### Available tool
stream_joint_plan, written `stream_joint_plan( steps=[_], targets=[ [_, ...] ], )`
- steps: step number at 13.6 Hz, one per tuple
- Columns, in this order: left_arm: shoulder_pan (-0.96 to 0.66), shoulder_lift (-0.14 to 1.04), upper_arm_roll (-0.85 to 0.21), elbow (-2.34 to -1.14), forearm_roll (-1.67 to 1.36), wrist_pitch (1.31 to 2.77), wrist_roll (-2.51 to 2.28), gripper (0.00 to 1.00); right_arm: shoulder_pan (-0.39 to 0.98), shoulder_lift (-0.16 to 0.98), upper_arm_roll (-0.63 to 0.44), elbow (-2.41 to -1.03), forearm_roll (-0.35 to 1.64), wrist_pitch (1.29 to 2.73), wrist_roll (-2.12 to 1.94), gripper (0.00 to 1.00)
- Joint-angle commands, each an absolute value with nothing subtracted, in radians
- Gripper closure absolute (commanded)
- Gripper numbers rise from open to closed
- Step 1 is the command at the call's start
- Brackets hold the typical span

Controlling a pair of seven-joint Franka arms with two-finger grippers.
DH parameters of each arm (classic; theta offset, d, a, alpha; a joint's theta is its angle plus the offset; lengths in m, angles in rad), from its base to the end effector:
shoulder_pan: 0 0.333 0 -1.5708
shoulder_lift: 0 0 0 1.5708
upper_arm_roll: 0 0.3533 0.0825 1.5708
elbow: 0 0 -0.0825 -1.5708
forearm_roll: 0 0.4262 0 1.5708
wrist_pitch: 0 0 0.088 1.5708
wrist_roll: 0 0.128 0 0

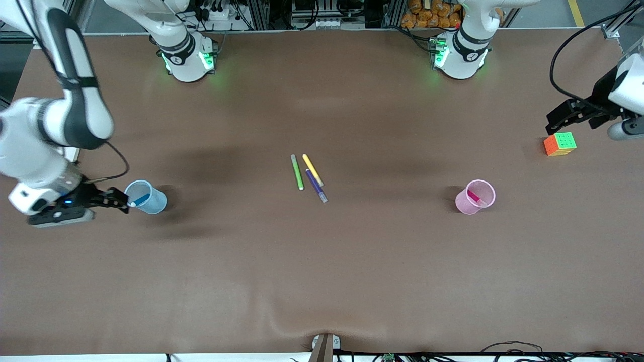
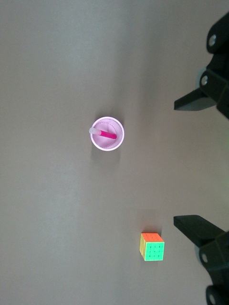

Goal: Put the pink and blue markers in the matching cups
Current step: 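Drop the blue marker into the blue cup and raise the right gripper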

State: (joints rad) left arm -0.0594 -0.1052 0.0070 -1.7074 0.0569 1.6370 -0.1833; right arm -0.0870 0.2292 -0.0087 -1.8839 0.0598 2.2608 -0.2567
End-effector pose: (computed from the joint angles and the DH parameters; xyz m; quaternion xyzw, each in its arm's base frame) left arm 0.5655 -0.0225 0.6374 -0.9974 -0.0640 -0.0206 0.0258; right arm 0.6713 -0.0616 0.3954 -0.9950 -0.0631 -0.0767 0.0101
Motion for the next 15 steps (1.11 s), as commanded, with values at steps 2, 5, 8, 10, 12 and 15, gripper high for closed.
stream_joint_plan(
  steps=[2,5,8,10,12,15],
  targets=[
    [-0.089,-0.121,0.051,-1.66,0.041,1.586,-0.146,0.0,-0.103,0.232,0.011,-1.693,0.064,1.994,-0.206,0.0],
    [-0.097,-0.121,0.061,-1.641,0.041,1.572,-0.134,0.0,-0.104,0.233,0.011,-1.487,0.071,1.682,-0.028,0.0],
    [-0.1,-0.126,0.064,-1.644,0.041,1.572,-0.121,0.0,-0.101,0.238,0.011,-1.346,0.068,1.489,0.023,0.0],
    [-0.101,-0.124,0.064,-1.646,0.041,1.572,-0.123,0.0,-0.098,0.235,0.018,-1.283,0.063,1.366,0.025,0.0],
    [-0.092,-0.123,0.063,-1.643,0.022,1.574,-0.124,0.0,-0.1,0.218,0.015,-1.259,0.058,1.251,0.014,0.0],
    [-0.091,-0.117,0.058,-1.634,0.018,1.574,-0.141,0.0,-0.089,0.122,0.02,-1.297,0.029,1.229,0.023,0.0]
  ],
)
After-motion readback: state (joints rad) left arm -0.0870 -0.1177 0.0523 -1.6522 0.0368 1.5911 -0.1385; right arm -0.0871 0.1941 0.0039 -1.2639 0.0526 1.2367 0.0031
